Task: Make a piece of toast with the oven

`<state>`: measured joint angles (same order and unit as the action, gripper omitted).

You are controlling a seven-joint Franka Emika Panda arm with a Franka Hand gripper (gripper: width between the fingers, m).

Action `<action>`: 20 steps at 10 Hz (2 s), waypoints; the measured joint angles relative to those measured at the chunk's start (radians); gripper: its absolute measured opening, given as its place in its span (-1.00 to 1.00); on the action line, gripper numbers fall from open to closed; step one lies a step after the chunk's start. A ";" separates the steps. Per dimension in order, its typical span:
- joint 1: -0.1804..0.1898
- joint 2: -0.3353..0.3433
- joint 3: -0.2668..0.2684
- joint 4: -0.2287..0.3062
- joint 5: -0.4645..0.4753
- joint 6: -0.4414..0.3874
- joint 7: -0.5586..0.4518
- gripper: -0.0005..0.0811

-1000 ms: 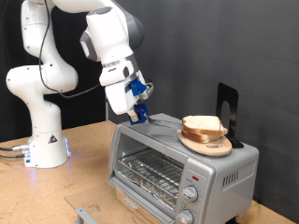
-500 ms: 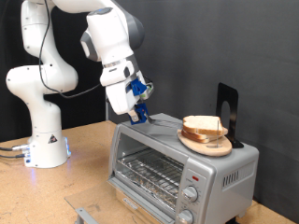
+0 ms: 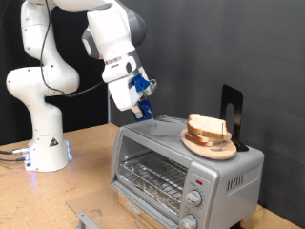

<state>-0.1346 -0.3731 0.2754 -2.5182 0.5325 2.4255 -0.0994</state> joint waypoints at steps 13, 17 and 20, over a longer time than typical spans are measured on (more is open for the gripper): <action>-0.016 -0.011 0.016 -0.024 -0.010 -0.016 0.025 -0.01; -0.017 0.011 0.044 -0.019 -0.011 0.016 0.045 -0.01; -0.018 0.016 0.051 -0.019 -0.010 0.021 0.049 -0.01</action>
<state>-0.1525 -0.3574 0.3267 -2.5371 0.5223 2.4461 -0.0508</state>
